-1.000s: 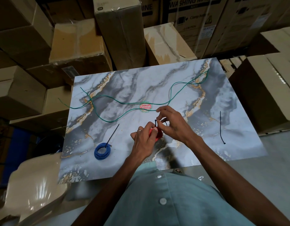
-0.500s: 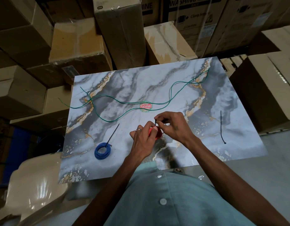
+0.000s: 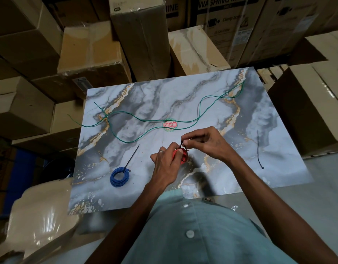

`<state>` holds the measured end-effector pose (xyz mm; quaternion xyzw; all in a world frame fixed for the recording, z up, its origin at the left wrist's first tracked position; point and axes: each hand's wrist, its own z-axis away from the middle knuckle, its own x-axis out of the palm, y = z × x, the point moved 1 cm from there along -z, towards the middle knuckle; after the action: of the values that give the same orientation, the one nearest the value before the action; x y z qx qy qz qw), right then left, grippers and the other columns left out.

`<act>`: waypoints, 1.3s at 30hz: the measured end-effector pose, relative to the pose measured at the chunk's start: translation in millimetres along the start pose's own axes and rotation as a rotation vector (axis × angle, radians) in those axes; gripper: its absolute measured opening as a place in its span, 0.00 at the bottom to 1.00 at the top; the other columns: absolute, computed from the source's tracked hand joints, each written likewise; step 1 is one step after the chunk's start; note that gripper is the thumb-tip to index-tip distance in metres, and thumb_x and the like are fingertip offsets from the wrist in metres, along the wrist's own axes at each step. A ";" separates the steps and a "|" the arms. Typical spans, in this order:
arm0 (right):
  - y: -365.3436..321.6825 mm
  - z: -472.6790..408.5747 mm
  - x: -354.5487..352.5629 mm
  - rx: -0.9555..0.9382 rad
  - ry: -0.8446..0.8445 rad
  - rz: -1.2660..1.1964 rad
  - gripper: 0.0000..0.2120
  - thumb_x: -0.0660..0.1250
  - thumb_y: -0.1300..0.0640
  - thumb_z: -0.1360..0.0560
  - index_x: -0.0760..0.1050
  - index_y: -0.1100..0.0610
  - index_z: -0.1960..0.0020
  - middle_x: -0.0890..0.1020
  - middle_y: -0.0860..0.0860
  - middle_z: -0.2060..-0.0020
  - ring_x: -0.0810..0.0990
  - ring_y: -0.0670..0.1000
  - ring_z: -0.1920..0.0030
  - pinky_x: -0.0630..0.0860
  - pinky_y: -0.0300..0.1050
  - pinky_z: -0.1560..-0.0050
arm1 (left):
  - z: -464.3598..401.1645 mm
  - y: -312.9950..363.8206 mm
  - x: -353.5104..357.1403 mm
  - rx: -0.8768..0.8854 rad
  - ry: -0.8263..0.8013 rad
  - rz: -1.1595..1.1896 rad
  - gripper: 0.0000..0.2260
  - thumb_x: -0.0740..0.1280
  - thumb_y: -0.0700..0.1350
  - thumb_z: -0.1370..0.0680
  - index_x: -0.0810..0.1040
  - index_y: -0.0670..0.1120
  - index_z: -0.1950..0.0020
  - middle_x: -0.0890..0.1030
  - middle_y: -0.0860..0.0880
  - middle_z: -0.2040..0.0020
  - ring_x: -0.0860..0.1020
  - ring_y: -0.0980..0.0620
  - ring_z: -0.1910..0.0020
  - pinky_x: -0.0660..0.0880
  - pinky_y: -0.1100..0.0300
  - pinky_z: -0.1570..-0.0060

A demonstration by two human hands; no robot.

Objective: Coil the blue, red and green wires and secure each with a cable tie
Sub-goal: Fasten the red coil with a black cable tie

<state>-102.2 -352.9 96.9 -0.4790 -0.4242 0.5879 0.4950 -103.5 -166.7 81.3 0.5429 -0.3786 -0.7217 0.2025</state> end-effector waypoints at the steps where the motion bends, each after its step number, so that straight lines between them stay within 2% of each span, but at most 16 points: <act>1: -0.7 0.2 -0.5 0.004 -0.010 -0.006 0.11 0.77 0.65 0.26 0.86 0.62 0.45 0.89 0.55 0.55 0.89 0.55 0.51 0.83 0.49 0.43 | -0.5 -1.2 0.2 0.011 0.010 -0.014 0.10 0.53 0.53 0.19 0.72 0.52 0.50 0.77 0.51 0.58 0.70 0.52 0.51 0.62 0.50 0.44; 6: -0.6 1.2 -0.6 0.094 -0.018 0.074 0.15 0.82 0.63 0.32 0.87 0.57 0.45 0.89 0.51 0.52 0.89 0.52 0.54 0.83 0.49 0.46 | -0.5 -2.2 0.9 0.044 0.045 -0.136 0.11 0.52 0.54 0.19 0.72 0.52 0.50 0.77 0.48 0.60 0.70 0.48 0.51 0.61 0.48 0.47; 9: 4.8 3.1 2.6 0.122 0.060 -0.012 0.13 0.81 0.64 0.30 0.87 0.58 0.47 0.88 0.55 0.54 0.89 0.55 0.55 0.84 0.54 0.45 | 0.4 -2.4 0.4 0.077 0.065 -0.252 0.08 0.54 0.51 0.18 0.71 0.53 0.50 0.75 0.52 0.60 0.69 0.49 0.52 0.58 0.51 0.50; 12: 7.6 6.8 4.7 0.114 0.079 0.007 0.14 0.80 0.64 0.29 0.87 0.57 0.45 0.89 0.53 0.54 0.89 0.54 0.54 0.84 0.54 0.44 | 0.8 -1.3 0.5 0.097 0.066 -0.318 0.06 0.57 0.49 0.17 0.71 0.53 0.51 0.73 0.53 0.61 0.68 0.50 0.54 0.58 0.51 0.50; 17: 9.2 9.8 5.4 0.081 0.079 0.077 0.10 0.79 0.65 0.28 0.87 0.57 0.47 0.89 0.50 0.55 0.88 0.50 0.52 0.84 0.50 0.42 | 1.4 -1.6 1.8 0.100 0.059 -0.328 0.06 0.58 0.49 0.17 0.71 0.53 0.52 0.73 0.52 0.61 0.68 0.50 0.53 0.61 0.49 0.48; 23: 8.2 12.0 7.6 0.034 0.096 0.152 0.11 0.78 0.63 0.28 0.88 0.55 0.47 0.89 0.48 0.52 0.88 0.47 0.54 0.83 0.44 0.46 | 2.0 -3.3 3.1 0.088 0.039 -0.314 0.07 0.56 0.50 0.17 0.72 0.53 0.50 0.75 0.51 0.60 0.68 0.51 0.52 0.60 0.50 0.47; 26: 7.3 12.6 8.9 0.040 0.101 0.151 0.10 0.78 0.65 0.27 0.88 0.56 0.47 0.89 0.48 0.55 0.88 0.46 0.54 0.83 0.42 0.46 | 2.0 -6.6 3.5 0.095 0.039 -0.310 0.07 0.55 0.51 0.18 0.70 0.54 0.52 0.77 0.50 0.61 0.69 0.50 0.53 0.62 0.48 0.48; 30: 7.0 12.2 10.9 0.029 0.108 0.227 0.09 0.77 0.65 0.28 0.88 0.55 0.49 0.89 0.47 0.58 0.88 0.46 0.57 0.85 0.45 0.47 | 2.7 -9.3 5.7 0.084 0.014 -0.314 0.08 0.54 0.52 0.19 0.70 0.54 0.52 0.77 0.49 0.61 0.69 0.50 0.53 0.62 0.49 0.47; 39: 8.0 9.5 14.5 0.070 0.155 0.217 0.07 0.79 0.65 0.30 0.89 0.56 0.54 0.88 0.48 0.62 0.88 0.47 0.59 0.85 0.45 0.49 | 4.7 -10.4 6.6 0.093 0.009 -0.275 0.07 0.56 0.51 0.18 0.72 0.52 0.51 0.76 0.48 0.61 0.69 0.50 0.54 0.63 0.49 0.47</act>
<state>-113.7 -340.0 88.8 -0.5486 -0.3096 0.6136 0.4762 -108.8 -163.3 69.8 0.6018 -0.3329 -0.7218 0.0779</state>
